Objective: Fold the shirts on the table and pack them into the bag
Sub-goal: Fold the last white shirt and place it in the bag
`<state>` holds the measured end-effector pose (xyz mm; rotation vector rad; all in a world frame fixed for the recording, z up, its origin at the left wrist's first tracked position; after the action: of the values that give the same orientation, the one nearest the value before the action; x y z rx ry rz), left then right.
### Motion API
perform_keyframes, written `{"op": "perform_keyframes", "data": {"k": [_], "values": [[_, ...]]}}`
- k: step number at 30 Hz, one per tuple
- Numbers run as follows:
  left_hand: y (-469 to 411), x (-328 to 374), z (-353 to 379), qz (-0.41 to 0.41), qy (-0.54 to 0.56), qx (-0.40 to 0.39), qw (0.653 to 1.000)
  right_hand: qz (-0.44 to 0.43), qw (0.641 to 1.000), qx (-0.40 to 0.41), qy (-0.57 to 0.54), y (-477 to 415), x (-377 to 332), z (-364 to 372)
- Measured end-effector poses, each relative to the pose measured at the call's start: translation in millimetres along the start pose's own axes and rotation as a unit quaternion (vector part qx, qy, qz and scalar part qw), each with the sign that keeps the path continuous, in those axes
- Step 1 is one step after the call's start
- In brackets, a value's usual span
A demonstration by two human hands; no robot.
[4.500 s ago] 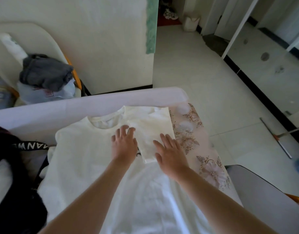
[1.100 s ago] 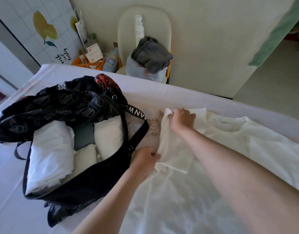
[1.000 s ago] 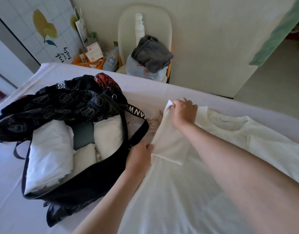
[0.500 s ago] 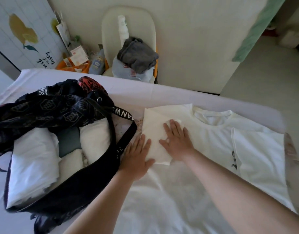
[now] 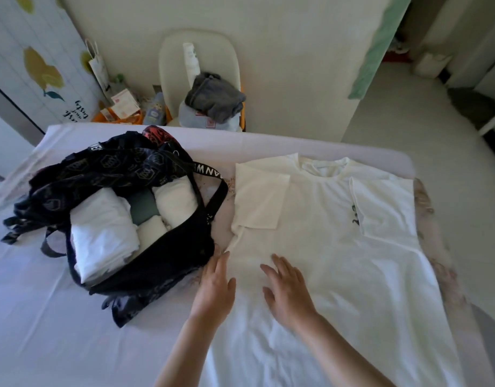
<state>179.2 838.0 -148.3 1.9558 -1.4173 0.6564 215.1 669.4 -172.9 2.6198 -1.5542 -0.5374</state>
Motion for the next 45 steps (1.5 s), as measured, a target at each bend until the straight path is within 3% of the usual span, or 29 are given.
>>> {"op": "perform_keyframes", "data": {"k": [6,9,13,18,21,25,29,32,34,36,39,43,45], "values": [[94.5,-45.4,-4.5,-0.154,-0.001,0.037,0.987,0.052,0.999,-0.012,-0.005,83.4,-27.3,27.7],[119.7,-68.4,-4.5,-0.189,-0.07,-0.014,0.979,0.04,0.998,-0.041,0.035,110.3,-36.1,46.1],[130.9,-65.7,-0.9,-0.136,-0.092,-0.09,0.982,0.049,0.997,-0.055,0.017,127.5,-43.9,47.1],[133.0,-13.3,-19.3,-0.023,0.158,-0.046,0.986,0.026,0.995,-0.099,-0.011,147.6,-60.1,39.1],[118.9,13.1,-35.8,0.029,0.206,-0.035,0.977,0.069,0.994,-0.074,0.037,148.7,-46.1,26.0],[101.5,30.2,-29.7,0.058,0.081,-0.133,0.986,0.144,0.989,-0.007,0.006,147.0,-21.0,-14.5],[78.2,53.2,-49.8,0.185,-0.045,0.02,0.981,0.154,0.987,0.044,-0.009,137.5,-2.0,-50.1],[55.5,65.2,-55.3,0.228,-0.076,0.06,0.969,0.143,0.985,0.001,0.099,130.9,25.4,-60.1],[37.7,68.6,-53.8,0.223,-0.045,0.03,0.973,0.17,0.969,-0.07,0.164,131.5,58.6,-60.5],[17.6,70.0,-52.9,0.185,-0.023,0.004,0.983,0.218,0.959,-0.08,0.164,130.7,94.9,-71.7],[-15.5,79.3,-54.5,0.14,-0.039,-0.003,0.989,0.271,0.952,-0.004,0.143,111.3,137.1,-107.2],[-65.9,114.1,-67.1,0.164,-0.137,0.074,0.974,0.297,0.939,0.062,0.161,58.9,167.2,-158.9],[-99.2,127.4,-69.6,0.123,-0.15,0.071,0.979,0.304,0.938,0.087,0.145,26.3,179.0,-183.2]]}}
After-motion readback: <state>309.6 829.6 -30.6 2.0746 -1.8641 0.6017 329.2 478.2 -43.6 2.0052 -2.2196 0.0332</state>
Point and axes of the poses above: each hand's wrist, its own y-axis away from the middle knuckle, its own z-axis out of the palm, x = y × z, the point moved 8 cm from there along -y, towards the middle knuckle, and after that the axes turned 9 degrees about y, right-handed, at the moved point
